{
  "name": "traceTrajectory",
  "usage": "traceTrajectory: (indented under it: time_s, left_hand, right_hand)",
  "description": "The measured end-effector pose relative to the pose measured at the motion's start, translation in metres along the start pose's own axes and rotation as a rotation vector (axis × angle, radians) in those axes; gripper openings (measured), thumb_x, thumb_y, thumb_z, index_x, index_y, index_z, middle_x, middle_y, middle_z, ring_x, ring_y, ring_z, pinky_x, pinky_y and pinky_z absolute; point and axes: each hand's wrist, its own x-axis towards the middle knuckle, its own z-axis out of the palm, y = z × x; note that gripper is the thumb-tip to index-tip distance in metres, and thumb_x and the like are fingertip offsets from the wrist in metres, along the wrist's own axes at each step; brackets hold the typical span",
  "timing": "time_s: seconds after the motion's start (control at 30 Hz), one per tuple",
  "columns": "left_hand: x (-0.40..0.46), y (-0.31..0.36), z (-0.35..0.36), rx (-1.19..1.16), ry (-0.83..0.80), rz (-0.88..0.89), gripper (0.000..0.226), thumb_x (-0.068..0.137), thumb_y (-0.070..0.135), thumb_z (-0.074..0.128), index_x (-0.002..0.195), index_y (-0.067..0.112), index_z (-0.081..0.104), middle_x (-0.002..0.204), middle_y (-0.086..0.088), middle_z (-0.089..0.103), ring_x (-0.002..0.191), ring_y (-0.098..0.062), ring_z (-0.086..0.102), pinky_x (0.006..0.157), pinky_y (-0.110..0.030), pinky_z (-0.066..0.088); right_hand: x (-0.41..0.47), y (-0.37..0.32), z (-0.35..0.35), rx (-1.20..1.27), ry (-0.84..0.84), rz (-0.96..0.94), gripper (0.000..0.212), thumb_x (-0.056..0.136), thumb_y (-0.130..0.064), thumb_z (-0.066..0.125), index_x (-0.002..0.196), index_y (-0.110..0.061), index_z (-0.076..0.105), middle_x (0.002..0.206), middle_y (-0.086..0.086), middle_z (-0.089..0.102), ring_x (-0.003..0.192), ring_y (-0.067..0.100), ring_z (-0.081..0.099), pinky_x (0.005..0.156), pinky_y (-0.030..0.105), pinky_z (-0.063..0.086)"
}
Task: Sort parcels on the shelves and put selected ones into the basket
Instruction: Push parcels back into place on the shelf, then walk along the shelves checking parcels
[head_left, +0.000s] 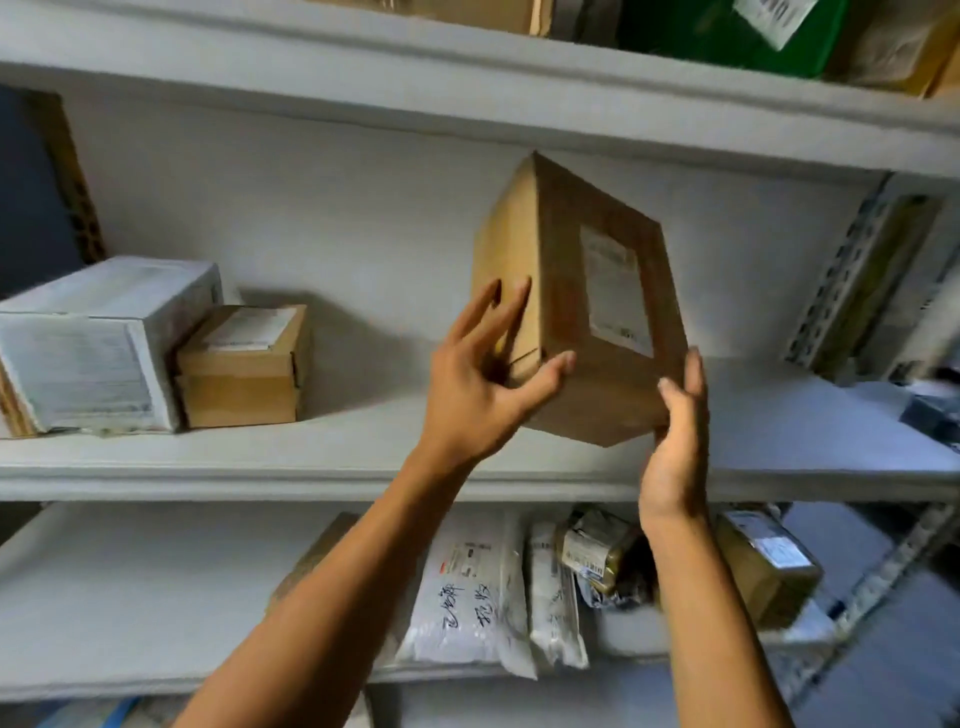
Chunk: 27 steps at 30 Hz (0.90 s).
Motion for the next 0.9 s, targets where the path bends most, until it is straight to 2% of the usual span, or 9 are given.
traceTrajectory:
  time_s: [0.1, 0.23, 0.33, 0.43, 0.53, 0.67, 0.77, 0.87, 0.9]
  left_hand:
    - [0.005, -0.015, 0.043, 0.194, -0.105, 0.248, 0.054, 0.083, 0.034, 0.08, 0.132, 0.015, 0.066, 0.15, -0.011, 0.05, 0.142, -0.022, 0.044, 0.11, -0.043, 0.045]
    - [0.012, -0.018, 0.095, 0.282, -0.162, 0.452, 0.016, 0.085, 0.03, 0.077, 0.091, 0.015, 0.079, 0.148, -0.011, 0.052, 0.143, -0.031, 0.042, 0.108, -0.046, 0.043]
    - [0.017, -0.015, 0.115, 0.22, -0.162, 0.385, 0.025, 0.084, 0.024, 0.076, 0.109, 0.018, 0.076, 0.146, -0.01, 0.054, 0.143, -0.029, 0.041, 0.113, -0.042, 0.041]
    - [0.021, -0.021, 0.116, 0.165, -0.166, 0.292, 0.029, 0.079, 0.017, 0.079, 0.108, 0.014, 0.075, 0.146, -0.01, 0.051, 0.138, -0.025, 0.046, 0.109, -0.039, 0.044]
    - [0.016, -0.037, 0.104, 0.147, -0.177, 0.14, 0.032, 0.076, 0.015, 0.08, 0.107, 0.02, 0.075, 0.143, -0.002, 0.047, 0.123, -0.012, 0.055, 0.098, -0.033, 0.052]
    - [0.005, -0.063, 0.076, 0.118, -0.244, -0.126, 0.035, 0.08, 0.021, 0.078, 0.115, 0.026, 0.073, 0.135, 0.004, 0.048, 0.118, -0.012, 0.058, 0.093, -0.035, 0.057]
    - [0.003, -0.066, 0.045, 0.127, -0.404, -0.144, 0.035, 0.084, 0.018, 0.076, 0.119, 0.02, 0.072, 0.143, -0.001, 0.05, 0.123, -0.015, 0.058, 0.095, -0.038, 0.057]
    - [0.002, -0.061, 0.002, 0.281, -0.423, -0.076, 0.031, 0.087, 0.023, 0.074, 0.118, 0.021, 0.072, 0.137, -0.002, 0.057, 0.118, -0.013, 0.06, 0.094, -0.034, 0.056]
    - [0.0, -0.061, -0.015, 0.333, -0.382, -0.07, 0.028, 0.088, 0.026, 0.073, 0.116, 0.022, 0.073, 0.131, 0.0, 0.06, 0.113, -0.012, 0.062, 0.092, -0.034, 0.056]
  right_hand:
    - [0.023, 0.009, -0.02, -0.115, 0.155, 0.148, 0.09, 0.065, -0.083, 0.052, 0.144, -0.042, 0.042, 0.145, 0.005, 0.041, 0.126, 0.026, 0.05, 0.111, 0.049, 0.043]
    - [0.052, 0.019, -0.047, -0.049, 0.228, 0.187, 0.093, 0.054, -0.09, 0.067, 0.126, -0.032, 0.054, 0.13, 0.005, 0.06, 0.117, 0.026, 0.059, 0.102, 0.055, 0.05]
    - [0.062, 0.025, -0.057, -0.027, 0.272, 0.146, 0.089, 0.063, -0.081, 0.073, 0.132, -0.03, 0.055, 0.132, 0.005, 0.059, 0.116, 0.026, 0.06, 0.099, 0.052, 0.053]
    - [0.071, 0.028, -0.057, -0.141, 0.288, 0.082, 0.063, 0.087, -0.057, 0.068, 0.141, -0.033, 0.044, 0.137, 0.006, 0.043, 0.115, 0.022, 0.048, 0.084, 0.032, 0.05]
    - [0.076, 0.034, -0.053, -0.277, 0.228, -0.034, 0.066, 0.088, -0.046, 0.072, 0.144, -0.032, 0.04, 0.146, 0.012, 0.031, 0.12, 0.022, 0.045, 0.071, 0.017, 0.045]
    - [0.079, 0.05, -0.047, -0.359, 0.112, -0.174, 0.063, 0.076, -0.042, 0.085, 0.127, -0.051, 0.049, 0.149, 0.007, 0.037, 0.131, 0.018, 0.046, 0.085, 0.006, 0.047]
    - [0.074, 0.058, -0.039, -0.397, 0.134, -0.18, 0.065, 0.072, -0.052, 0.083, 0.124, -0.06, 0.045, 0.152, 0.007, 0.038, 0.136, 0.021, 0.043, 0.099, 0.023, 0.049]
    - [0.047, 0.051, 0.001, -0.411, 0.298, -0.26, 0.067, 0.083, -0.033, 0.076, 0.141, -0.032, 0.044, 0.151, 0.021, 0.035, 0.137, 0.028, 0.041, 0.097, 0.007, 0.039]
    - [0.034, 0.048, 0.021, -0.409, 0.307, -0.36, 0.062, 0.085, -0.028, 0.073, 0.14, -0.023, 0.045, 0.148, 0.024, 0.036, 0.135, 0.031, 0.042, 0.102, 0.013, 0.04]
